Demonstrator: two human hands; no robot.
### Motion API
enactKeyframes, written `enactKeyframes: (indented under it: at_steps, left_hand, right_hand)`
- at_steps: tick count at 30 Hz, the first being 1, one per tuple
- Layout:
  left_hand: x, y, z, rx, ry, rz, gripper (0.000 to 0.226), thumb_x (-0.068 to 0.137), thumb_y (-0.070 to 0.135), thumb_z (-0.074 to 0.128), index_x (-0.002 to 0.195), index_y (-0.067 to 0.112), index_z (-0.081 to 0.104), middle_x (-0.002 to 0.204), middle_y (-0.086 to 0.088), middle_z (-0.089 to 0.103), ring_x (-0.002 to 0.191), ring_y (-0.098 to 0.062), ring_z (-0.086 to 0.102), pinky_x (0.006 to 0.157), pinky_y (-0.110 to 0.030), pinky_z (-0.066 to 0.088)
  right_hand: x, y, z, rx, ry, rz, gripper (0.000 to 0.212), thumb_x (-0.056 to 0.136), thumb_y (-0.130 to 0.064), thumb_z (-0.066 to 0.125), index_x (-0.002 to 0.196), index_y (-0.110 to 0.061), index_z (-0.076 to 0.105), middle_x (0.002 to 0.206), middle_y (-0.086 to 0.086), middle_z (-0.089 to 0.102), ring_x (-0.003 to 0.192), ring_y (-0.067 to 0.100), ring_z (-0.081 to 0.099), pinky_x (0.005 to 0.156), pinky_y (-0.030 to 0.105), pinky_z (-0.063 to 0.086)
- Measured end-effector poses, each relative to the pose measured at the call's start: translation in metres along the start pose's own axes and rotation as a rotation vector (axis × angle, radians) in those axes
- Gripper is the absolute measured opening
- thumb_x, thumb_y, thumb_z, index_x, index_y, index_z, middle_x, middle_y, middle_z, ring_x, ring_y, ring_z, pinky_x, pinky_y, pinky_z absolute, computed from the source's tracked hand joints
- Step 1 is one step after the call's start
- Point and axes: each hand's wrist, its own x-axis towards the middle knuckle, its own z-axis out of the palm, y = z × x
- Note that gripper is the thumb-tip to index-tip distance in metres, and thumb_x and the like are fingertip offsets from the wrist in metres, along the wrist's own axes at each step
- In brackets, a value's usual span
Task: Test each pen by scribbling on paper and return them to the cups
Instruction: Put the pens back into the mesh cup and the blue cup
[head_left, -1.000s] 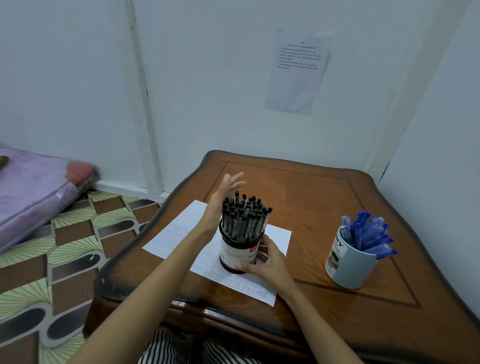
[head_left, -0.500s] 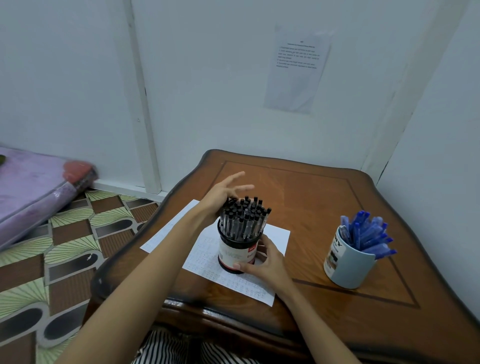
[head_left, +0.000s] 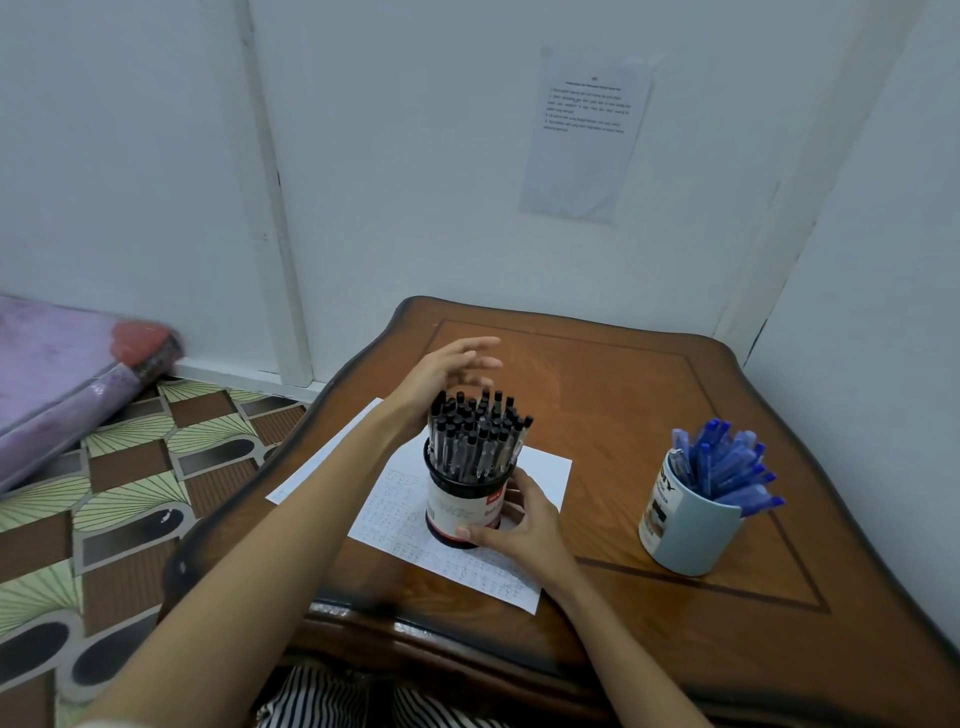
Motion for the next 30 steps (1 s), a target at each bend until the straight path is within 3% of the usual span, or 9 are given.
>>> enactKeyframes:
  at_steps: [2, 5, 7, 11, 15, 17, 21, 25, 30]
  left_hand:
    - [0.001, 0.001, 0.003, 0.106, -0.131, -0.034, 0.039, 0.102, 0.030, 0.025, 0.127, 0.021, 0.053, 0.120, 0.001, 0.063, 0.107, -0.011, 0.060, 0.089, -0.029, 0.046]
    - [-0.002, 0.004, 0.004, 0.010, -0.347, -0.153, 0.056, 0.100, 0.040, 0.016, 0.126, 0.010, 0.056, 0.119, -0.008, 0.065, 0.108, -0.020, 0.062, 0.083, -0.024, 0.051]
    - [-0.001, 0.003, 0.005, -0.040, -0.339, -0.144, 0.060, 0.098, 0.042, 0.017, 0.114, 0.006, 0.062, 0.099, -0.007, 0.068, 0.090, -0.020, 0.064, 0.076, -0.025, 0.051]
    - [0.001, -0.001, 0.008, -0.121, -0.257, -0.123, 0.048, 0.096, 0.040, 0.028, 0.088, 0.008, 0.062, 0.064, 0.003, 0.047, 0.061, -0.012, 0.048, 0.067, -0.027, 0.041]
    - [0.001, 0.010, 0.012, -0.083, -0.226, -0.055, 0.043, 0.100, 0.035, 0.027, 0.091, 0.009, 0.060, 0.054, 0.006, 0.039, 0.053, -0.012, 0.046, 0.061, -0.022, 0.042]
    - [0.003, 0.017, 0.013, -0.083, -0.188, -0.003, 0.044, 0.102, 0.033, 0.027, 0.097, 0.007, 0.062, 0.053, 0.005, 0.039, 0.049, -0.011, 0.043, 0.056, -0.019, 0.042]
    - [0.000, 0.019, 0.011, 0.101, -0.170, 0.032, 0.046, 0.103, 0.030, 0.030, 0.099, 0.005, 0.068, 0.069, 0.000, 0.064, 0.063, -0.012, 0.059, 0.067, -0.020, 0.048]
    - [-0.008, 0.018, 0.000, 0.075, -0.293, -0.085, 0.061, 0.103, 0.037, 0.017, 0.117, 0.001, 0.063, 0.116, -0.009, 0.068, 0.109, -0.017, 0.063, 0.088, -0.019, 0.050]
    - [-0.003, 0.014, -0.001, 0.155, -0.393, -0.242, 0.063, 0.101, 0.046, 0.008, 0.131, 0.014, 0.052, 0.129, -0.005, 0.060, 0.118, -0.013, 0.056, 0.098, -0.025, 0.042]
  right_hand:
    - [0.000, 0.000, 0.000, -0.004, 0.003, -0.001, 0.086, 0.060, -0.031, 0.088, 0.133, -0.027, 0.043, 0.128, -0.009, 0.053, 0.108, -0.005, 0.051, 0.081, 0.003, 0.042]
    - [0.000, 0.000, -0.001, -0.002, 0.003, -0.003, 0.085, 0.060, -0.031, 0.088, 0.132, -0.028, 0.043, 0.125, -0.013, 0.053, 0.106, -0.009, 0.050, 0.081, 0.003, 0.042]
    - [-0.001, 0.001, -0.001, -0.003, 0.004, -0.002, 0.086, 0.060, -0.032, 0.088, 0.133, -0.028, 0.043, 0.126, -0.012, 0.053, 0.107, -0.009, 0.051, 0.082, 0.004, 0.042]
    - [-0.001, 0.001, 0.000, 0.000, 0.007, 0.003, 0.087, 0.059, -0.032, 0.089, 0.133, -0.027, 0.044, 0.130, -0.009, 0.053, 0.109, -0.007, 0.051, 0.083, 0.003, 0.042]
    - [0.000, -0.001, -0.001, -0.027, 0.004, -0.011, 0.075, 0.061, -0.026, 0.089, 0.117, -0.045, 0.043, 0.120, -0.019, 0.051, 0.104, -0.019, 0.046, 0.082, 0.000, 0.038]
    - [-0.001, -0.002, 0.000, -0.040, -0.001, -0.010, 0.073, 0.060, -0.031, 0.088, 0.114, -0.050, 0.042, 0.120, -0.018, 0.053, 0.107, -0.015, 0.048, 0.088, 0.006, 0.041]
    - [-0.001, 0.001, 0.003, -0.033, -0.007, -0.009, 0.087, 0.051, -0.059, 0.080, 0.129, -0.034, 0.049, 0.127, -0.008, 0.055, 0.116, 0.004, 0.052, 0.098, 0.030, 0.047]
    - [-0.001, 0.000, 0.003, -0.061, -0.006, -0.010, 0.097, 0.050, -0.062, 0.078, 0.134, -0.026, 0.047, 0.128, -0.009, 0.054, 0.116, 0.004, 0.051, 0.096, 0.026, 0.046]
    - [-0.002, -0.001, 0.002, -0.061, -0.013, -0.002, 0.085, 0.059, -0.044, 0.086, 0.133, -0.026, 0.046, 0.128, -0.009, 0.053, 0.113, 0.002, 0.051, 0.088, 0.012, 0.042]
